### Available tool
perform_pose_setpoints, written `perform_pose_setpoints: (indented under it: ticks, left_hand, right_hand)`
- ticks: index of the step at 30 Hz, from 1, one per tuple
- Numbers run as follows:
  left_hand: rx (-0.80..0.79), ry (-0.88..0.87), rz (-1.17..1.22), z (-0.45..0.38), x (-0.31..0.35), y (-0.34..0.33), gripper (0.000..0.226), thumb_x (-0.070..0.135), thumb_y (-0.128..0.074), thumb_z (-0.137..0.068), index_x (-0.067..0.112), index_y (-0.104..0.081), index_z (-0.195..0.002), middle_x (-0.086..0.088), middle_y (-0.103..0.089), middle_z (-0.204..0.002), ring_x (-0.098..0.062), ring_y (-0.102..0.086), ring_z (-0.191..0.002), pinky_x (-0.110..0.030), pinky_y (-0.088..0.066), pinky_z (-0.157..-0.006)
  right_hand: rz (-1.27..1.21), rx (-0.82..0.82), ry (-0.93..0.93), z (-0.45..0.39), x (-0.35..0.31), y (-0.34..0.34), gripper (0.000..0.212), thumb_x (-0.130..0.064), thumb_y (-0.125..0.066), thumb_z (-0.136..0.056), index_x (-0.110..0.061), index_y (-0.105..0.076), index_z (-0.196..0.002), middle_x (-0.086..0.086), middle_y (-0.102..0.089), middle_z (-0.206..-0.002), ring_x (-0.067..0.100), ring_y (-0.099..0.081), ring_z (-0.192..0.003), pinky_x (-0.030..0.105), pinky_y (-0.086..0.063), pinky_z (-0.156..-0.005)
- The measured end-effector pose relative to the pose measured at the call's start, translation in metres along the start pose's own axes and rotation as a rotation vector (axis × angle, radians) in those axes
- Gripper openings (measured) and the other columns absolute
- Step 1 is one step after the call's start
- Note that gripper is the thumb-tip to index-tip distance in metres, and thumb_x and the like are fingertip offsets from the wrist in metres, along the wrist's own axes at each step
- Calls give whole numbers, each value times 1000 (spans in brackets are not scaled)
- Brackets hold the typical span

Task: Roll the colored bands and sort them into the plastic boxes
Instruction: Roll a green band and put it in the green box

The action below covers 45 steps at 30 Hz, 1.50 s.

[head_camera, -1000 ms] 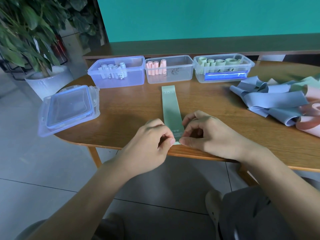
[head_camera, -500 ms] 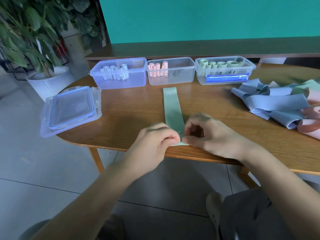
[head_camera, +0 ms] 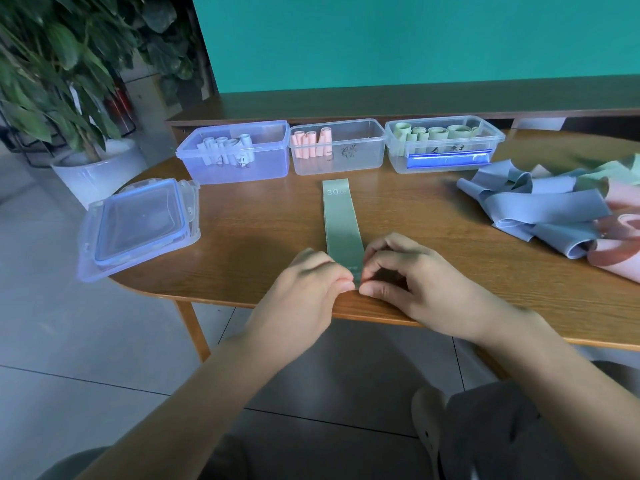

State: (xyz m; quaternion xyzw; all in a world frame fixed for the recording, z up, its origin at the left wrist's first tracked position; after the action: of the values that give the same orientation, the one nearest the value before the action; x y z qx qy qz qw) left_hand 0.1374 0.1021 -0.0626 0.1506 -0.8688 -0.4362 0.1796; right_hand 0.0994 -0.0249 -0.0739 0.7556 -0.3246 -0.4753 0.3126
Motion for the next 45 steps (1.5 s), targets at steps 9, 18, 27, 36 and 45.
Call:
perform_pose_setpoints:
  ticks: [9,18,27,36,45]
  left_hand:
    - [68,-11,-11,2,1,3,17,20,-59,-96,13,-74,-93,-1,-64,-89,-16,-57,-88,-23,-50,-73]
    - [29,69,19,7,-9,-1,26,30,-58,-98,14,-77,-102,1,-58,-101,-7,-55,-95,-7,-40,-82]
    - [31,96,-2,3,-8,0,23,27,-60,-98,12,-77,-96,2,-53,-96,-6,-51,-87,-7,-36,-79]
    - [24,69,-58,0,-8,-4,21,21,-67,-95,10,-76,-111,0,-56,-101,-10,-52,-95,-19,-51,-81]
    - [63,139,79,-8,-20,4,13,25,-72,-92,19,-76,-103,5,-70,-95,-10,-58,-91,-24,-47,-80]
  right_hand:
    - [70,59,3,0,-4,3,12,-25,-65,-97,-18,-73,-92,-10,-55,-113,3,-56,-103,11,-38,-89]
    - [383,167,70,4,-20,3,28,-28,-57,-98,-11,-79,-94,4,-56,-134,20,-53,-101,43,-58,-73]
    - [204,159,70,4,-16,1,28,-33,-55,-100,-15,-76,-105,-3,-59,-117,21,-57,-107,32,-47,-96]
    - [238,161,-6,-3,-4,1,30,-34,-53,-98,-16,-77,-106,-6,-63,-113,19,-58,-102,40,-54,-87]
    - [310,171,-44,-5,-1,3,34,-42,-49,-97,-22,-77,-101,-12,-57,-118,18,-52,-101,30,-44,-72]
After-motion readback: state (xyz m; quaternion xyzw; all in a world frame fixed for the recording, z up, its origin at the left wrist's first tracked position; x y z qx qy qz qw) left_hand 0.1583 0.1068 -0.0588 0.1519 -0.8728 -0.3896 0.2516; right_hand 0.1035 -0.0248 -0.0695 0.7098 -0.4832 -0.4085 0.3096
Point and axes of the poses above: each hand's wrist, its own z-axis away from the middle knuckle, its own y-axis out of the back of the hand, x = y × z, the point moved 9 cm from there along -z, towards the middle knuckle
